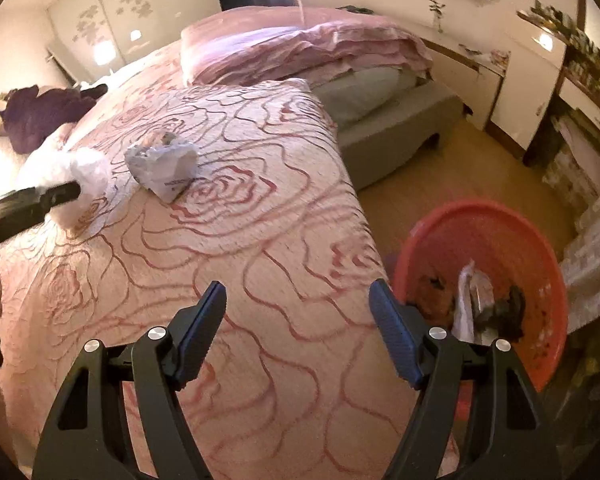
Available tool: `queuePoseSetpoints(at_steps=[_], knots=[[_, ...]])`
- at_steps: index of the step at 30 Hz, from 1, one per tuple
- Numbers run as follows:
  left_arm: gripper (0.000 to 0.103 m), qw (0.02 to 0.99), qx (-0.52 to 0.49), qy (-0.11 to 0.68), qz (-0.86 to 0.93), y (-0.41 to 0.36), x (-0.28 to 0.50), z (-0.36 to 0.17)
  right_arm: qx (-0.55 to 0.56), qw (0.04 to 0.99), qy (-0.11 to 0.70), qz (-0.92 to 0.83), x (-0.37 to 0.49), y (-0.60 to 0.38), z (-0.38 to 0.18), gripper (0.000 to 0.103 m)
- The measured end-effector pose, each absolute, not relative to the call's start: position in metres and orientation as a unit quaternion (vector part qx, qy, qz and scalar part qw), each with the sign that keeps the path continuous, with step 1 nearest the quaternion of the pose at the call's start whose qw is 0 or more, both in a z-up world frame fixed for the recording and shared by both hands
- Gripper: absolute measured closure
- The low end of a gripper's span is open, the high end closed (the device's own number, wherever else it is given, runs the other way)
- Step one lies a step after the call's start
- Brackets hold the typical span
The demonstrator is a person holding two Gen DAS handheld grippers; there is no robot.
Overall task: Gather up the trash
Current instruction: 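Grasp the clear plastic bag with the left tool while the right tool reaches toward the white cat-print bag, then grasp and lift the white cat-print bag with the right tool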
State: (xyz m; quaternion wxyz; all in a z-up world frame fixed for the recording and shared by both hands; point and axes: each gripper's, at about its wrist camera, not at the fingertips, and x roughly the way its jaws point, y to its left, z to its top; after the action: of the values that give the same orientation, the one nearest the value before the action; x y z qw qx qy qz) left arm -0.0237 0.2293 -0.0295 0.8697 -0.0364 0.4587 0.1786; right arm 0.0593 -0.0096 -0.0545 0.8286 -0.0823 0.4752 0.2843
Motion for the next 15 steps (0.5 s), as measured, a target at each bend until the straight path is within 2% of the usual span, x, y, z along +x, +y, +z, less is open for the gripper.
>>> queuePoseSetpoints(at_steps=[15], knots=[[0.065, 0.874, -0.061, 0.45, 0.175, 0.232, -0.05, -0.033, -0.142, 0.82, 0.425, 0.357, 0.077, 0.08, -0.03, 0.032]])
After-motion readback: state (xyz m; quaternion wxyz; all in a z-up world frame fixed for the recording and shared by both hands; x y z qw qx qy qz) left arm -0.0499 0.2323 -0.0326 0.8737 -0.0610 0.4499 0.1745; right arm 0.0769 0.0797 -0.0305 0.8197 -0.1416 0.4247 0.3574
